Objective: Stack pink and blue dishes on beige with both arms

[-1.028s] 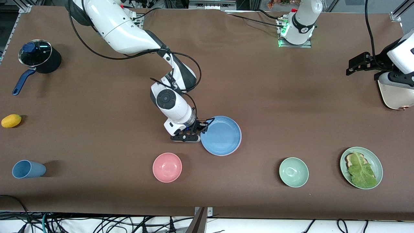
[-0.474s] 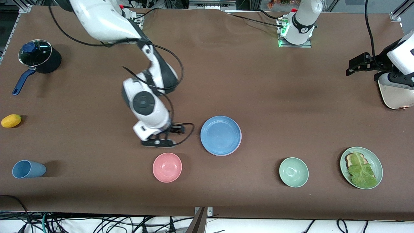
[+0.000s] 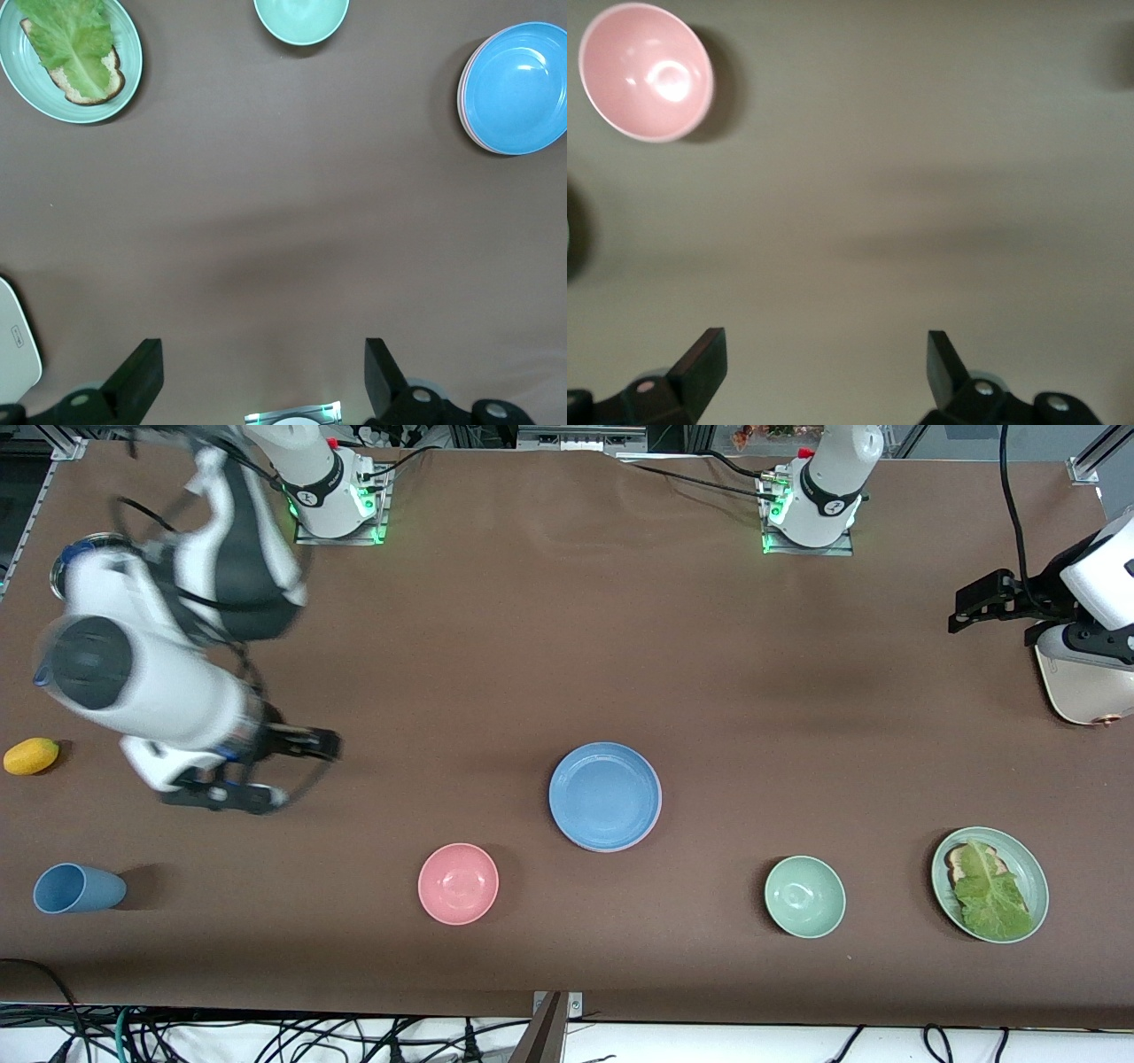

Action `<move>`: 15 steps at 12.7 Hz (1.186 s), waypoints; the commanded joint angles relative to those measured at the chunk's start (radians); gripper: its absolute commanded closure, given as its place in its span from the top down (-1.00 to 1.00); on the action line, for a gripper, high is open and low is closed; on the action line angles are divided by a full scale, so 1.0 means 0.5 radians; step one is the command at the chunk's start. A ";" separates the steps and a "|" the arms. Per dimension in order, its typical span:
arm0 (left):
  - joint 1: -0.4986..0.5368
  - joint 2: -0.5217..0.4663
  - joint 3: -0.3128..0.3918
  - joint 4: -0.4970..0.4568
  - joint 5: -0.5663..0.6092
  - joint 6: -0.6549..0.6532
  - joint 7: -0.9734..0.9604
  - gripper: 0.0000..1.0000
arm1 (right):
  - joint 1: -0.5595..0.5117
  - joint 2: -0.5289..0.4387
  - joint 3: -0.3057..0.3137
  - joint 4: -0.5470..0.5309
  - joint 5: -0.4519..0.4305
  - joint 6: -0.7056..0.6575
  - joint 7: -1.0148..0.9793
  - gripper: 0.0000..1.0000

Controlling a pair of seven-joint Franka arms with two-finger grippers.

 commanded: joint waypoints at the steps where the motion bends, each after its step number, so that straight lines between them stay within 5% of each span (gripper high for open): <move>1: 0.002 -0.001 0.001 0.006 -0.009 0.010 0.016 1.00 | -0.130 -0.206 -0.003 -0.084 0.030 -0.209 -0.137 1.00; 4: -0.001 -0.001 0.004 0.012 0.009 0.010 0.037 1.00 | -0.348 -0.527 0.128 -0.358 -0.067 -0.262 -0.134 1.00; 6: 0.002 0.023 0.004 0.033 0.012 0.010 0.040 1.00 | -0.599 -0.825 0.382 -0.781 -0.181 -0.006 -0.137 1.00; 7: 0.002 0.023 0.004 0.036 0.012 0.010 0.040 1.00 | -0.633 -0.902 0.411 -0.893 -0.172 0.084 -0.122 1.00; 15: -0.001 0.023 -0.008 0.052 0.092 0.010 0.040 1.00 | -0.670 -0.881 0.322 -0.798 -0.096 -0.062 -0.149 1.00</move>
